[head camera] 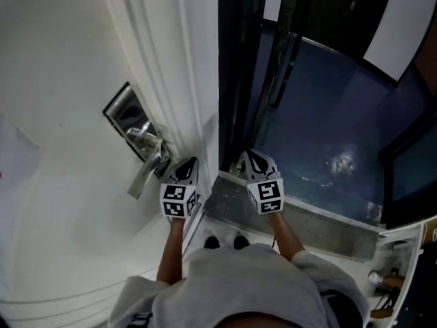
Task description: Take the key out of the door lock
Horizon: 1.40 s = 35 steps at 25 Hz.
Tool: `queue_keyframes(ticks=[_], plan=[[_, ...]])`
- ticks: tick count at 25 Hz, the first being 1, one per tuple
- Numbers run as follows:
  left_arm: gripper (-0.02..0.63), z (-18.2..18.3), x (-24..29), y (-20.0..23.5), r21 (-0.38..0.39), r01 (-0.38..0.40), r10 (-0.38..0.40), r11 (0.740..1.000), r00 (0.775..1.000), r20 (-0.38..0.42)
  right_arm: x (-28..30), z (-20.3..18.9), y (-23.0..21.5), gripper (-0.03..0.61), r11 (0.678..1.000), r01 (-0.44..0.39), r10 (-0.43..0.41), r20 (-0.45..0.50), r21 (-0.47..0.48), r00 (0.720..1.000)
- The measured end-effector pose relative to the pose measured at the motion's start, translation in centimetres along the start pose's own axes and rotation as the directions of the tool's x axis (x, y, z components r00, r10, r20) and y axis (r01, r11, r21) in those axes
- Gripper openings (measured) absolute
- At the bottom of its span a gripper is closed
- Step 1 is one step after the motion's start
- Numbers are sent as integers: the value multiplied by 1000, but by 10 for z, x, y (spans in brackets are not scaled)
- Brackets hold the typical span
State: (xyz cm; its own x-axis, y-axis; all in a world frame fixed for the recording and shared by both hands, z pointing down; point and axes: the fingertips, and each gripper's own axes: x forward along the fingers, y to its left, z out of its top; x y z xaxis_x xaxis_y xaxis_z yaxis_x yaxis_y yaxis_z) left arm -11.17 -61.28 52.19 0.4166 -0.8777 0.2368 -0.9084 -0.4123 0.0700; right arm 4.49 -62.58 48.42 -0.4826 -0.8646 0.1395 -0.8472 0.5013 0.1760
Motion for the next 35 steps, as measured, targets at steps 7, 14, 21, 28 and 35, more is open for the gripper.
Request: queue_keyframes(ticks=[7,14,21,28,35], plan=[[18,-5,-22,6,-23,-134,134,991,991,-7,14,6,12,23,991,-136,136,32,-3,990],[18,-14,-77,26,-55,-306,306,951,952,-4,25,26,65,23,949,-313,315,85,-29,945],[18,-23,-142,39,-93,-461,464,882,886,1,23,41,125,23,880,-471,475,120,-64,872],[18,-32,-194,40,-113,-574,578,811,816,-2,12,48,170,23,808,-583,590,136,-87,796],[18,-33,-223,43,-119,-626,631,771,776,6,4,68,189,23,774,-623,633,173,-114,754]])
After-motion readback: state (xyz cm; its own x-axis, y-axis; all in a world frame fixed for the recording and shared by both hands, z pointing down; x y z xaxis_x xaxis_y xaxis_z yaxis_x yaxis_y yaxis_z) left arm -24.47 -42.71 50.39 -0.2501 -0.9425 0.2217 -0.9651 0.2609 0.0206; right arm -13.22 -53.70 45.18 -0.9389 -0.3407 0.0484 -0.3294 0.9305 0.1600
